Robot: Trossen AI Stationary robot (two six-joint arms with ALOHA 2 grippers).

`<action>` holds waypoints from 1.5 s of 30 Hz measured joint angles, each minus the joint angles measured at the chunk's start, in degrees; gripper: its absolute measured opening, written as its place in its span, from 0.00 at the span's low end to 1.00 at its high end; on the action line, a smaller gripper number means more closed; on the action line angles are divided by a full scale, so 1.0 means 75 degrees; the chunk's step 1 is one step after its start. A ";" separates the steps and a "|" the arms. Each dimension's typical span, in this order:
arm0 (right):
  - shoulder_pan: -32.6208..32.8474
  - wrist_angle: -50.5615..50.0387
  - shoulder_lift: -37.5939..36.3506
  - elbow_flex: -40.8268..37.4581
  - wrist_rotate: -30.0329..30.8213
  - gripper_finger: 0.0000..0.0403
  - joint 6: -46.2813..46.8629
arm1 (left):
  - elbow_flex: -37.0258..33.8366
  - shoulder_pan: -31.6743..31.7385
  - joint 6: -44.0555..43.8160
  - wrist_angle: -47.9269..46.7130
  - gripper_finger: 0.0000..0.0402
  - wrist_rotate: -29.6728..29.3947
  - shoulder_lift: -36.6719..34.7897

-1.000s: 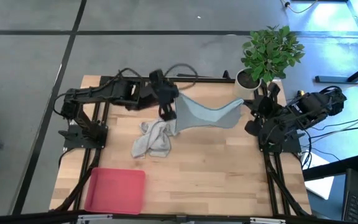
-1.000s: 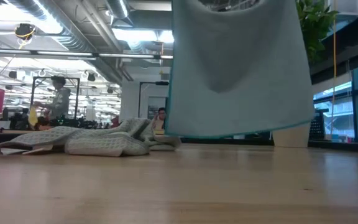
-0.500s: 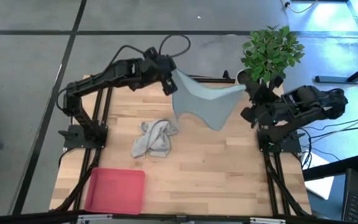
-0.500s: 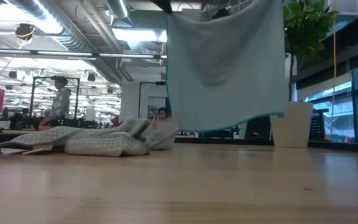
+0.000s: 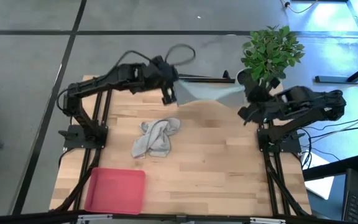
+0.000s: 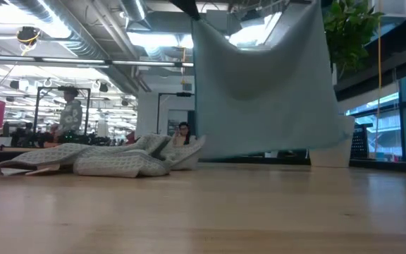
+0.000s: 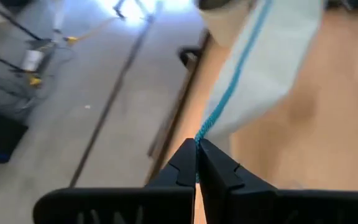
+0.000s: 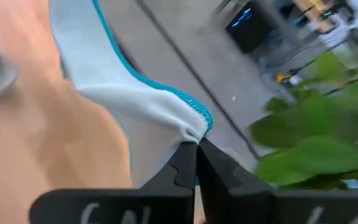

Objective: Roll microfiber towels into tight, uniform cylinder then place into a basket
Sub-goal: Fold the blue towel

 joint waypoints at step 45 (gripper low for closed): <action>0.4178 0.3986 0.0006 -0.4942 -0.5456 0.02 0.4506 | -0.4773 -0.4780 -0.4803 0.2087 0.00 0.2951 0.0003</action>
